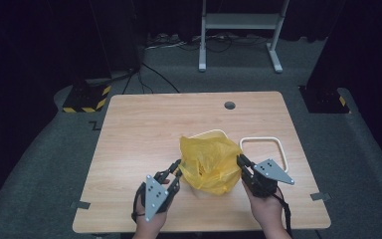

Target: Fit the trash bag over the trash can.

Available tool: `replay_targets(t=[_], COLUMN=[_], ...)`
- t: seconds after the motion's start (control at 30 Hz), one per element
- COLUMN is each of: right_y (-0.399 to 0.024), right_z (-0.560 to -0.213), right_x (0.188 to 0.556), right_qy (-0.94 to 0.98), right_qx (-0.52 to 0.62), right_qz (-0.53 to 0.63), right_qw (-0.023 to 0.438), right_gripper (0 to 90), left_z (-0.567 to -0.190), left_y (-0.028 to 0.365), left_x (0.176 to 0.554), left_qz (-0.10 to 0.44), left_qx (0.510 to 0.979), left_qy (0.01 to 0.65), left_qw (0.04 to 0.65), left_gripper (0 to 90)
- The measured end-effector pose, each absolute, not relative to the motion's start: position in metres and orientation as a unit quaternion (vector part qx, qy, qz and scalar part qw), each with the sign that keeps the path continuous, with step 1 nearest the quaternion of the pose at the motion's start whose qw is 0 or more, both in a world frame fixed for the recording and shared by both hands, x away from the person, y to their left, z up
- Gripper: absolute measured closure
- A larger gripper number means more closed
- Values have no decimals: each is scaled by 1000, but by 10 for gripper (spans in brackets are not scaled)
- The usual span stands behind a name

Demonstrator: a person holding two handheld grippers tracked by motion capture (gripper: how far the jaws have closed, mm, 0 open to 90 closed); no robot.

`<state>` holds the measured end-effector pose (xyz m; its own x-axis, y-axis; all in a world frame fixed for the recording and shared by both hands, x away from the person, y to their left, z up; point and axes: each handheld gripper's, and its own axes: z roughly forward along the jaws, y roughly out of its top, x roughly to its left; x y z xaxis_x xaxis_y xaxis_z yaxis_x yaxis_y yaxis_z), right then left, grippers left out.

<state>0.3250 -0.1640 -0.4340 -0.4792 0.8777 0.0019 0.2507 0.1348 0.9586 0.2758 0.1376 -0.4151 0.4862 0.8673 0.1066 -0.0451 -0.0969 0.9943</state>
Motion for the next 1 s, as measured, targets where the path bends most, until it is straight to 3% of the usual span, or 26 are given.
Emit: replay_targets(t=[0.1, 0.3, 0.4, 0.53, 0.73, 1.0], right_y=[-163, -162, -162, -171, -181, -175], right_z=[-434, -434, -433, -426, -437, -450], right_x=[324, 322, 323, 311, 288, 299], right_qy=[696, 701, 702, 680, 684, 699], right_qx=[399, 389, 390, 394, 409, 413], right_qz=[516, 516, 517, 532, 507, 488], right_qw=[300, 301, 298, 315, 329, 320], right_gripper=[839, 842, 835, 746, 756, 751], left_z=[-416, -438, -448, -449, -451, -455], left_y=[152, 168, 165, 162, 159, 157], left_x=[298, 344, 356, 358, 353, 334], left_qz=[356, 299, 281, 272, 269, 262], left_qx=[630, 650, 670, 677, 690, 700], left_qy=[383, 466, 464, 458, 445, 428], left_qw=[574, 521, 507, 508, 503, 509], left_gripper=[887, 862, 824, 813, 815, 816])
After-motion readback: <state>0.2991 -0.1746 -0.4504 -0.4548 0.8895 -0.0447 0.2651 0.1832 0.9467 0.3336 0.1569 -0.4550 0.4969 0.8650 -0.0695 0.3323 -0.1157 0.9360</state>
